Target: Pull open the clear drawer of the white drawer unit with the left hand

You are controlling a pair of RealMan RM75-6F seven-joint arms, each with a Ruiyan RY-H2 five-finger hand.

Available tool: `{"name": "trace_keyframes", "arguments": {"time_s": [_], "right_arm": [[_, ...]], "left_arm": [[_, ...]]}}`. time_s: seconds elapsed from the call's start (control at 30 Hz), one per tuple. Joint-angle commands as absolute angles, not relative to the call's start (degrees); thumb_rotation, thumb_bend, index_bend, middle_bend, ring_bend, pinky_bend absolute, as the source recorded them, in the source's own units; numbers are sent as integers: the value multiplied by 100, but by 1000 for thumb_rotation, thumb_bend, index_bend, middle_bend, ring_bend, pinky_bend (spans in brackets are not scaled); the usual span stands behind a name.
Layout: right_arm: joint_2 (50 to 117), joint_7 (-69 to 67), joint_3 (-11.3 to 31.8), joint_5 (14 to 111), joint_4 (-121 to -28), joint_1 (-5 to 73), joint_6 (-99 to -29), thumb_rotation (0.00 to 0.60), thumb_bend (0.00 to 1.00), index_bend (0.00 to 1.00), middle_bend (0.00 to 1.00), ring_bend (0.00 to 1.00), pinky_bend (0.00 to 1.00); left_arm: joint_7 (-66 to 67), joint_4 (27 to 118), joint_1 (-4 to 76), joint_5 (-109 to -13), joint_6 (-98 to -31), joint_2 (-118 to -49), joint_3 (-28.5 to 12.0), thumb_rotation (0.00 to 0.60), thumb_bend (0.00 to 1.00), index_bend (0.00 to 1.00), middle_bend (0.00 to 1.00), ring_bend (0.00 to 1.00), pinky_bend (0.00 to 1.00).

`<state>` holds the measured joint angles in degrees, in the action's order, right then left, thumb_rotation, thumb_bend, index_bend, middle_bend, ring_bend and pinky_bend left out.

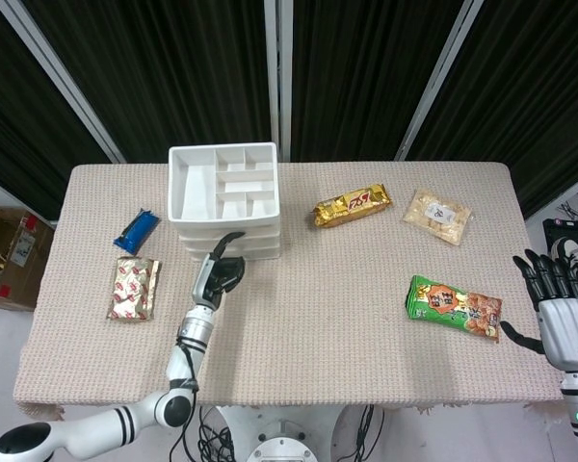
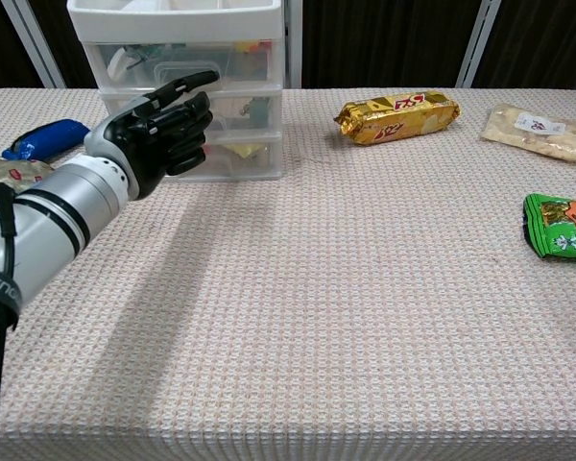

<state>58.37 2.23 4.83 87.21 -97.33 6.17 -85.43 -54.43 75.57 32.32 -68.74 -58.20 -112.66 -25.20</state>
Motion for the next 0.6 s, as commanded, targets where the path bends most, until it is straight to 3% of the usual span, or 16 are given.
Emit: {"name": "trace_keyframes", "arguments": {"time_s": [0.03,0.27,0.6], "right_arm": [[5839,218,477,8715,-9729,607,-8548,600,89,0,13,0,0],[5839,196,470,8700,-9719,583,-8561,600,90,0,13,0,0],[5850,218,460,8754,-9740,584,-8574,600,90,0,13,0,0]], "left_arm": [[-5632,7477,3290,-6875,-5714,-11283,-2576,600,553,292,870,967,1000],[-5761,7477,3283,-6956,-5736,-11245,-2535,600,555,420,872,969,1000],[-5963,7707,3088,-7125,-5886,-11118,-2288,600,556,467,872,969,1000]]}}
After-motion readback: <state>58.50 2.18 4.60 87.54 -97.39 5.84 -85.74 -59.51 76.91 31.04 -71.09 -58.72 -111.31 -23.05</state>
